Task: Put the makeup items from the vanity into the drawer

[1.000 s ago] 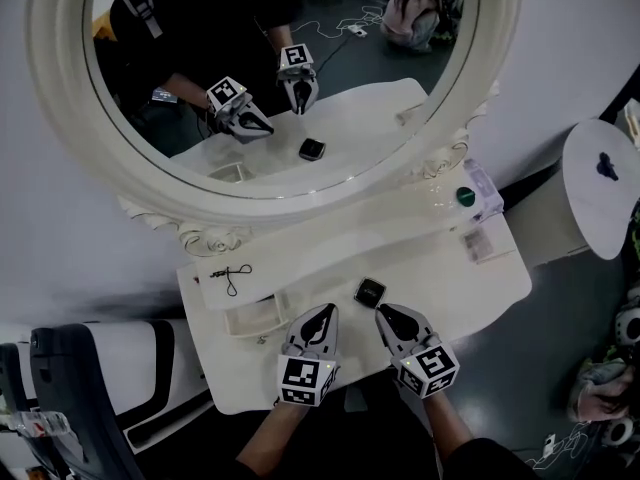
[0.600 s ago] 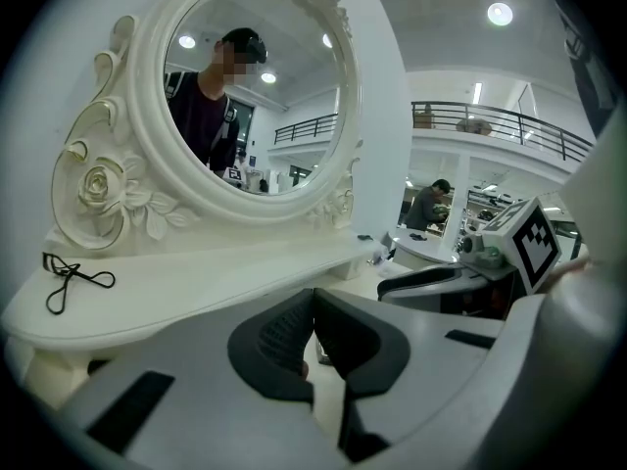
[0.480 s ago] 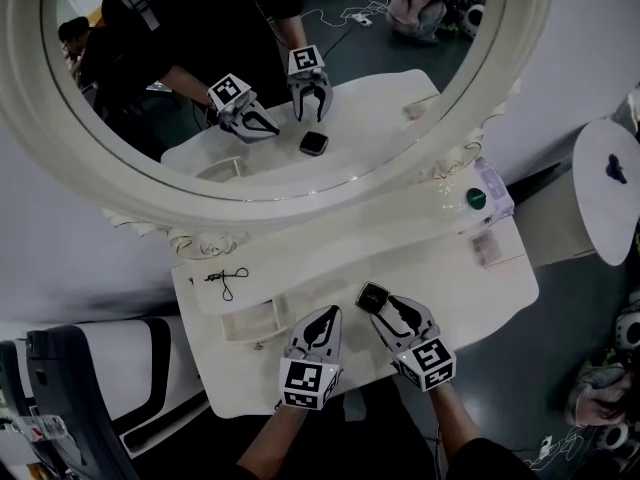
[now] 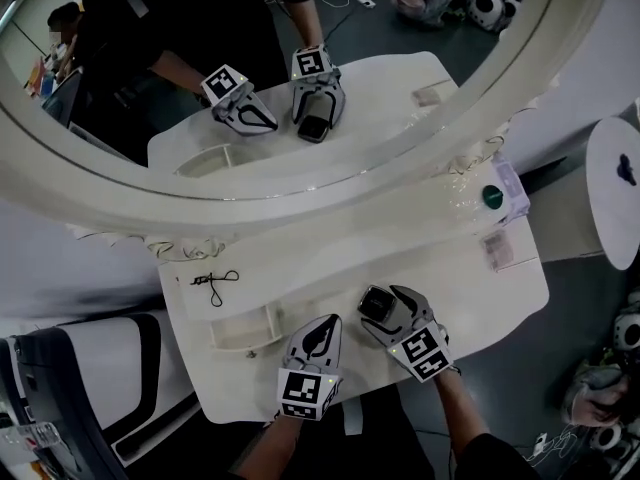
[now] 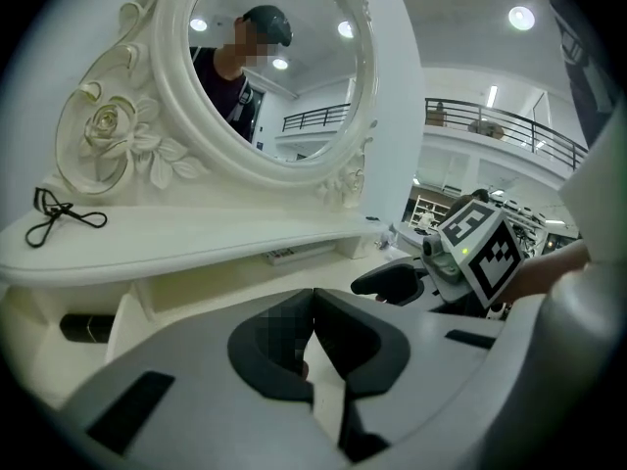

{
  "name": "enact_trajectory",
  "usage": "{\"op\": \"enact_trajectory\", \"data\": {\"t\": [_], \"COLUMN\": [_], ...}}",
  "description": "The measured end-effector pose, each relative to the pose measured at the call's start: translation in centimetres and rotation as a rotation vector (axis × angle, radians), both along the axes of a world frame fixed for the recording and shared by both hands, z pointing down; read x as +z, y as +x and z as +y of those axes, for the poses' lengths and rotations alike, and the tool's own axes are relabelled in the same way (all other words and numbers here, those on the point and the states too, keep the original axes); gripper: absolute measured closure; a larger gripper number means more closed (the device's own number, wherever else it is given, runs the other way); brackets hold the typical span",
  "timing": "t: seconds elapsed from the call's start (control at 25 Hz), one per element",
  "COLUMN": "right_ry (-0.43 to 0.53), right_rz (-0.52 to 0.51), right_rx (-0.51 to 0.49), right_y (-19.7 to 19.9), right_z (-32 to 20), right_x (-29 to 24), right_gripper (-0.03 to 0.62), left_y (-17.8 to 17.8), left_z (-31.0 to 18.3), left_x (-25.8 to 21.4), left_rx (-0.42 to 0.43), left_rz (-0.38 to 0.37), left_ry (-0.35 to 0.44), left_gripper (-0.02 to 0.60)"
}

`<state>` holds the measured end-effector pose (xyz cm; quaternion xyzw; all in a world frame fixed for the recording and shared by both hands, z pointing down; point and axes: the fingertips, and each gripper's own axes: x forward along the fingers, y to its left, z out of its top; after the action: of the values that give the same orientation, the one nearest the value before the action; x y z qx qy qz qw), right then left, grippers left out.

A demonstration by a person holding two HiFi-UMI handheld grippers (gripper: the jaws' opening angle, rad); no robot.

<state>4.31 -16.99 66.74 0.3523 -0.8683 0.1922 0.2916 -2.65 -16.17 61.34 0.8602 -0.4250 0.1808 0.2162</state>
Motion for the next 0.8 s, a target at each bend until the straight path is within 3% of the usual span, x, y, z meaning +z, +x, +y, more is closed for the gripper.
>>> {"op": "enact_trajectory", "data": {"t": [0.44, 0.8], "right_ry": [-0.004, -0.002], "right_rz": [0.086, 0.095], "right_rx": [-0.038, -0.057], "right_y": [-0.1, -0.2], "right_z": [-0.6, -0.6], "right_x": [2.1, 2.0], "right_gripper": [0.238, 0.241], "left_y": [-0.5, -0.4], "left_z": [0.7, 1.1], "left_x": [1.7, 2.1], "left_rx": [-0.017, -0.022], "left_rz": [0.01, 0.012], "left_ry": [-0.038, -0.049], "left_gripper": [0.566, 0.566]}}
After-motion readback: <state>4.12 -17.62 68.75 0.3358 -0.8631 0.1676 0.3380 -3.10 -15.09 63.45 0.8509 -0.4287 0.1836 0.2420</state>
